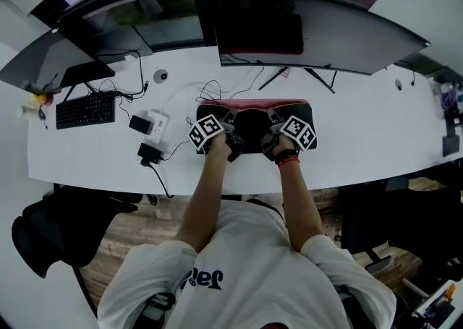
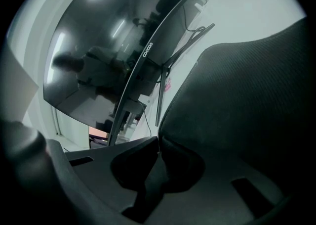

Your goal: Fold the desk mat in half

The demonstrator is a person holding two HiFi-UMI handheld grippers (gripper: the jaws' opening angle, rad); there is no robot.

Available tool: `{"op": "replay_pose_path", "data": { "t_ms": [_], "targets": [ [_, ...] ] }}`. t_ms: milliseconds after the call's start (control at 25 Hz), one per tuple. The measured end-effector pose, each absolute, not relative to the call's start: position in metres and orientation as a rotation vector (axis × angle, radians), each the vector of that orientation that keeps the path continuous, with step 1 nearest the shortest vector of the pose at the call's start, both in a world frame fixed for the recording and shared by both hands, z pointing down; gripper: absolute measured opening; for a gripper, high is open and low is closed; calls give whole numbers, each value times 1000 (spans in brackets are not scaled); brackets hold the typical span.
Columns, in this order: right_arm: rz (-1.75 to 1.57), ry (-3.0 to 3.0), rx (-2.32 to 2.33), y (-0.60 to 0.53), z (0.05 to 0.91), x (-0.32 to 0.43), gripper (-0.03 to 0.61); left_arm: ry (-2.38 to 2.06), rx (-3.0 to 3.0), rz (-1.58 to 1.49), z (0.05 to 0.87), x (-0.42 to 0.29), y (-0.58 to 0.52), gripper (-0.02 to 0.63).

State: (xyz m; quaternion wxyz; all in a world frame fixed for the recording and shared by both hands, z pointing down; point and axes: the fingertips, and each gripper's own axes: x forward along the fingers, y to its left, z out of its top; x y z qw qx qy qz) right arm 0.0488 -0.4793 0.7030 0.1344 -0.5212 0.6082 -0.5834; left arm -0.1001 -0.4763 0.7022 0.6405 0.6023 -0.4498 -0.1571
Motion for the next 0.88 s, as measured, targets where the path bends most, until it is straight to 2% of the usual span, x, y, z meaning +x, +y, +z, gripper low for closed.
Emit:
{"op": "replay_pose_path", "data": {
  "t_ms": [480, 680, 800, 880],
  "targets": [
    [-1706, 1674, -1494, -494, 705, 54, 57, -1003, 1446, -409, 696, -98, -492, 33],
    [-1718, 1652, -1481, -497, 704, 55, 92, -994, 1458, -430, 692, -97, -495, 54],
    [-1716, 1665, -1474, -497, 703, 53, 92, -984, 1484, -437, 687, -95, -495, 88],
    [-1709, 1684, -1467, -496, 701, 52, 92, -982, 1514, -429, 683, -92, -494, 89]
  ]
}}
